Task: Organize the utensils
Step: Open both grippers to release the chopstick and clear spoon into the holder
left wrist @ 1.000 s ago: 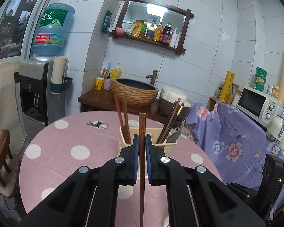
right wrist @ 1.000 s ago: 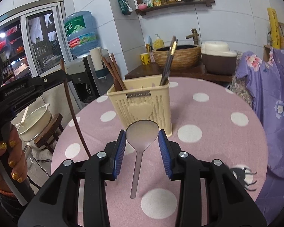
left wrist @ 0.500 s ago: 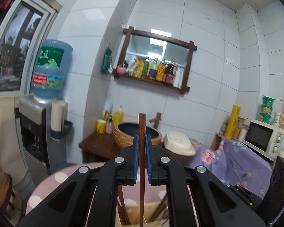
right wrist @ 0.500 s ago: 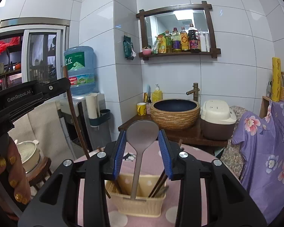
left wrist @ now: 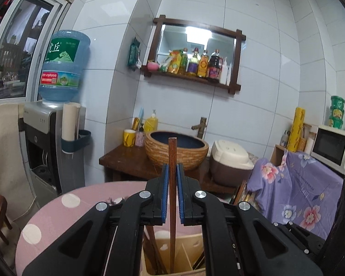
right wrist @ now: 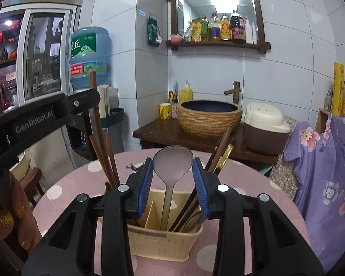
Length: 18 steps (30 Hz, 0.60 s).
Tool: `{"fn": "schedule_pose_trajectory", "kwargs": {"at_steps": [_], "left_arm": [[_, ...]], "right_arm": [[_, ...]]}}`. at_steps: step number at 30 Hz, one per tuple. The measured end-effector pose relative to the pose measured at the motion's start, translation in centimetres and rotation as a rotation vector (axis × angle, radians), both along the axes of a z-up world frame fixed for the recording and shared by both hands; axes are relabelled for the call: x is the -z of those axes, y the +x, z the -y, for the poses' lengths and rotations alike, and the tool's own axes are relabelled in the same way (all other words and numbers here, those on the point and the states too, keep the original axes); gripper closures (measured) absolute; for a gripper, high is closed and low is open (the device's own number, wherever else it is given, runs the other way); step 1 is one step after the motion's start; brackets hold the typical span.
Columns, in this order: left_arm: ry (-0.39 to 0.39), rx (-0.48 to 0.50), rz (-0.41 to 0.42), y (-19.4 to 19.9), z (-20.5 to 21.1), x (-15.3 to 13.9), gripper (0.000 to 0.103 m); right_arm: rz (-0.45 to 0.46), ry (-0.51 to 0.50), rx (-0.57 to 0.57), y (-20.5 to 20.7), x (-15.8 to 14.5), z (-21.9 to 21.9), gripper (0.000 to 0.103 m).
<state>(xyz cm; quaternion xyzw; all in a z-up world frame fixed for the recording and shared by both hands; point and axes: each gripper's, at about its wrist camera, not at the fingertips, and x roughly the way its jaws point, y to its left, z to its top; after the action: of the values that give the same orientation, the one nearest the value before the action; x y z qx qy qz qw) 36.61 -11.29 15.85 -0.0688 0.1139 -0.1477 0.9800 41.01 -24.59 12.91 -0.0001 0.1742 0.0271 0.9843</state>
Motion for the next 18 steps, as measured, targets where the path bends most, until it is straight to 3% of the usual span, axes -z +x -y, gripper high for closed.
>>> {"fn": "schedule_pose_trajectory", "kwargs": {"at_steps": [5, 7, 8, 13, 17, 18], "left_arm": [[0.020, 0.022, -0.064, 0.3, -0.1, 2.5, 0.095], [0.033, 0.029, -0.094, 0.6, -0.1, 3.5, 0.095], [0.044, 0.034, -0.106, 0.7, 0.0, 3.9, 0.095], [0.075, 0.037, -0.106, 0.3, 0.3, 4.8, 0.095], [0.058, 0.044, -0.120, -0.1, -0.3, 4.5, 0.094], [0.059, 0.046, -0.121, -0.3, -0.4, 4.4, 0.094]], "right_arm": [[-0.047, -0.028, -0.006, 0.2, 2.2, -0.4, 0.067], [-0.073, -0.040, -0.011, 0.3, 3.0, -0.6, 0.076], [-0.085, -0.049, -0.014, 0.4, 3.4, -0.7, 0.076], [-0.092, -0.055, -0.012, 0.1, 4.1, -0.6, 0.076], [-0.076, -0.024, -0.013, -1.1, 3.9, 0.1, 0.073], [-0.065, -0.014, -0.014, -1.7, 3.8, 0.3, 0.066]]}}
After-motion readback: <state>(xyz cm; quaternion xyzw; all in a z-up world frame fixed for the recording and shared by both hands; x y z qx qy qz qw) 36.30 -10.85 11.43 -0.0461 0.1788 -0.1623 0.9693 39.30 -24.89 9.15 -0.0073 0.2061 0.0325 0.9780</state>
